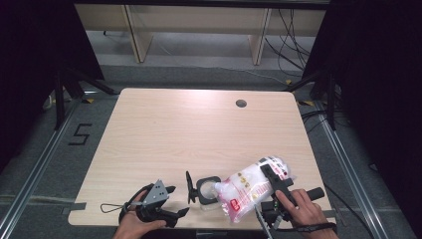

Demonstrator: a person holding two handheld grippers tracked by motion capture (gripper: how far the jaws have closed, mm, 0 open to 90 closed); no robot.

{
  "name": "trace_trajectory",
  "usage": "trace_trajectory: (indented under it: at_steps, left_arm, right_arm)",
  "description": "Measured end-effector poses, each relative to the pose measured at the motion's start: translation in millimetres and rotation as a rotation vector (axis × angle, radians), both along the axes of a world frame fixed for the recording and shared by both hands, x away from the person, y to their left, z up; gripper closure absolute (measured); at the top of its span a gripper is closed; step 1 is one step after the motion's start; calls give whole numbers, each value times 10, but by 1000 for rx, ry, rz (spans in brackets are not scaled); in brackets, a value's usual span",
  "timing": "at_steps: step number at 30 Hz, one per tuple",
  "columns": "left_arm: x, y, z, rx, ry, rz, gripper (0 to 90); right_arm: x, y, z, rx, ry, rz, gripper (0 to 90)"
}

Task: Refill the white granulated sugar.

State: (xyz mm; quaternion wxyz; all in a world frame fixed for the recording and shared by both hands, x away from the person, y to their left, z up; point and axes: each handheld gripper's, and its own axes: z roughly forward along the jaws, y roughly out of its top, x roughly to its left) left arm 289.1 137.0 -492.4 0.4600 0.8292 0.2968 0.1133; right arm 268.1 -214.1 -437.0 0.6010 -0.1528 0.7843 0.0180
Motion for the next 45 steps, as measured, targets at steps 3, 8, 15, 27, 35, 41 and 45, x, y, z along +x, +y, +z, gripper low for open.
trace_trajectory:
  at_steps: [3,8,15,27,35,41,45]
  left_arm:
    - [4,2,0,4,-1,-7,174]
    - [5,2,-1,3,-2,-8,174]
    - [2,2,-1,2,2,-4,174]
    - [-1,-1,0,-1,5,1,174]
    - [4,1,-1,0,3,-7,174]
    - [1,2,0,-2,1,-1,174]
    - [3,3,0,0,3,-5,174]
  right_arm:
    - [14,16,19,-32,-41,46,413]
    - [-3,31,37,-64,-32,32,413]
    - [-10,31,7,-56,-10,9,414]
    - [7,20,24,-47,-29,36,414]
    - [12,11,3,-17,-27,44,414]
    - [-7,0,11,-20,-24,12,414]
    - [0,5,35,-46,-28,33,414]
